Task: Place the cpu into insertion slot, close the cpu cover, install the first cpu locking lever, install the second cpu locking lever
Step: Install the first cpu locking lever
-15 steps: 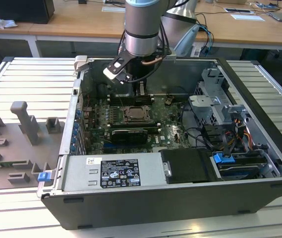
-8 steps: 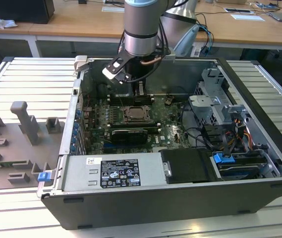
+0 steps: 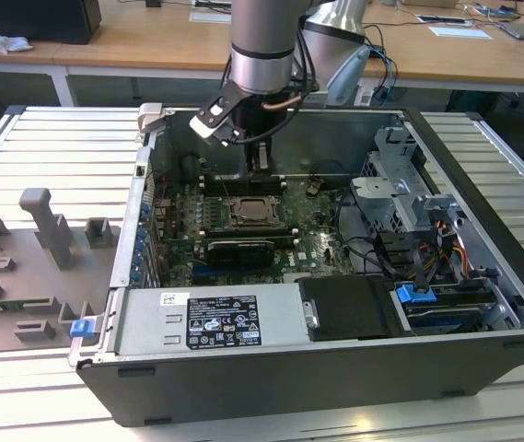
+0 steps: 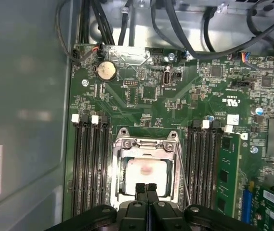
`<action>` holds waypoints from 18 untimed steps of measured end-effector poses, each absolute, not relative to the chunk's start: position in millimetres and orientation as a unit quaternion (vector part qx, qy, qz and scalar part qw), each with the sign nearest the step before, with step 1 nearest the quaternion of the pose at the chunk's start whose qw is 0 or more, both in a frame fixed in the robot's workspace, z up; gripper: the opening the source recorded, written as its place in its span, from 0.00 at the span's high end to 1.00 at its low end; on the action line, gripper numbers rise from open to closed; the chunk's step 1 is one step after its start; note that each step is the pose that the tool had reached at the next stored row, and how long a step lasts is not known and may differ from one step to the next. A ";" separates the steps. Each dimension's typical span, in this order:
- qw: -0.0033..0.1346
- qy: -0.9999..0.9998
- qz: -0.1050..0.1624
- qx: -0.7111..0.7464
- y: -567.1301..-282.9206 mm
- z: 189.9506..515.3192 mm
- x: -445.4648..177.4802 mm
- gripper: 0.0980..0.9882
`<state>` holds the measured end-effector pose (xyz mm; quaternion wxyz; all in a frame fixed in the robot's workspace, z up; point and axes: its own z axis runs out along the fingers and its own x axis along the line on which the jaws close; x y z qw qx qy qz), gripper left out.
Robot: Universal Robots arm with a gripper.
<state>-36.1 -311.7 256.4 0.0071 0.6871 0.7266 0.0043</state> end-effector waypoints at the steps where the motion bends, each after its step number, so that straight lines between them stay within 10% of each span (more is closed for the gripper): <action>1: 0.007 0.727 0.004 0.687 -311.7 261.1 -36.1 0.99; 18: 0.008 0.788 0.004 0.615 -311.6 275.0 -36.2 0.99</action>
